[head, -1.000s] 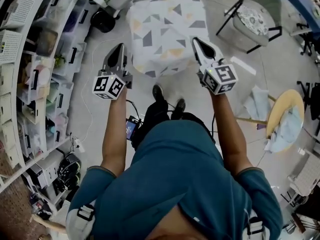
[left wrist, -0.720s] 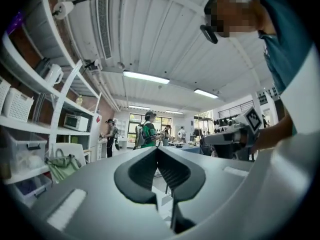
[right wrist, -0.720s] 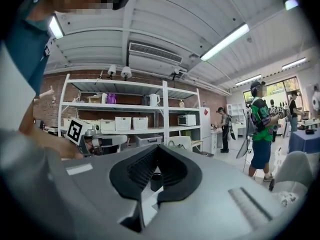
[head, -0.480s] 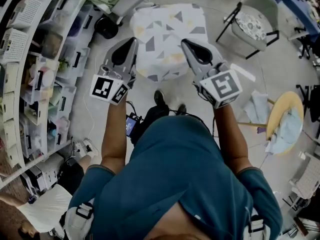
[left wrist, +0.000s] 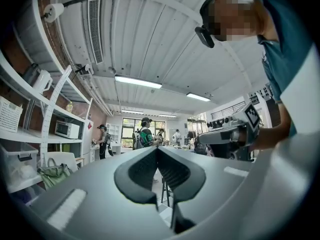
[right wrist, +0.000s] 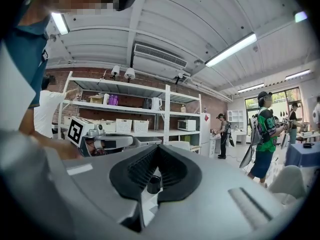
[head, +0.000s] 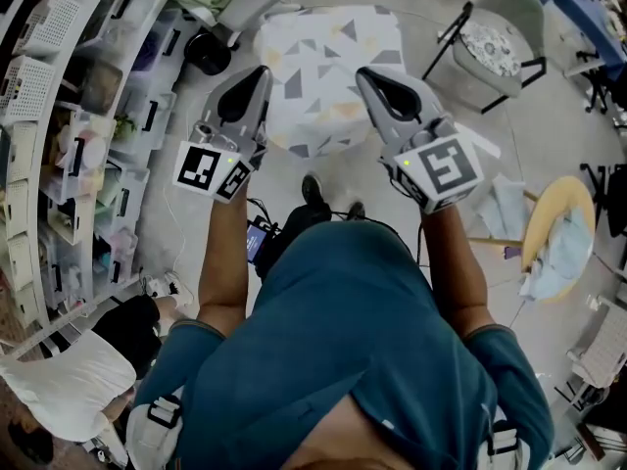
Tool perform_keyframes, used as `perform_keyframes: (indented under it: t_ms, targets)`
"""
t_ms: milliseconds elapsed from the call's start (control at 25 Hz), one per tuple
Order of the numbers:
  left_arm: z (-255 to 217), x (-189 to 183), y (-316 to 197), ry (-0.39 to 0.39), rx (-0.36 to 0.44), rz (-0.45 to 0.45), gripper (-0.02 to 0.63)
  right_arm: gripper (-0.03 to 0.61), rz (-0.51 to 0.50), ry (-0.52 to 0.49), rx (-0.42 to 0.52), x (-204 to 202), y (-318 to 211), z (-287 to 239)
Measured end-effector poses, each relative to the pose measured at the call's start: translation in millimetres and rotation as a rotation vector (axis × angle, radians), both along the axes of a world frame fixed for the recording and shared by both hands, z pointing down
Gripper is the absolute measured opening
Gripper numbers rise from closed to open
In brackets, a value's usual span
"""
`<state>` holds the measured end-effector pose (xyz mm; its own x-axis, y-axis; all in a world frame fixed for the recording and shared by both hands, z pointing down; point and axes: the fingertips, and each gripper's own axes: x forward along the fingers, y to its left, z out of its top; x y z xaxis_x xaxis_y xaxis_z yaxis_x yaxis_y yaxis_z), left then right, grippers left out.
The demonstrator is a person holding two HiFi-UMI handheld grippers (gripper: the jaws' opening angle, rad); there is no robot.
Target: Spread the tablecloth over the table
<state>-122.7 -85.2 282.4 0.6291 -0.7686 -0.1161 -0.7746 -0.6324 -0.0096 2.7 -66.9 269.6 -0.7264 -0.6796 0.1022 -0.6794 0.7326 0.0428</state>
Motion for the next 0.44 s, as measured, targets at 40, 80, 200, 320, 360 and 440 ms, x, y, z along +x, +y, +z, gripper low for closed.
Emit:
perform_keyframes:
  t_ms: [40,80,200,320,360,440]
  targets:
    - [0.6,0.4,-0.2,0.002,-0.003,0.001,-0.003,0.008,0.003,0.0,-0.001,1.5,-0.7,0.3]
    - [1.0,0.6,-0.6,0.003,-0.005,0.001,-0.003,0.008,0.005,-0.001,-0.002,2.8,-1.5,0.6]
    - [2.4,1.0,-2.6,0.005,-0.012,0.0,-0.003,0.008,0.009,-0.004,-0.01,5.4,-3.9,1.9]
    - [3.7,1.2,-3.6,0.006,-0.015,0.001,-0.003,0.008,0.012,-0.007,-0.017,6.6,-4.7,3.4]
    - [4.2,1.0,-3.6,0.007,-0.016,0.001,-0.003,0.008,0.012,-0.008,-0.019,6.8,-4.8,3.9]
    - [5.1,0.5,-3.6,0.008,-0.017,0.0,-0.003,0.008,0.014,-0.009,-0.024,7.1,-5.0,4.9]
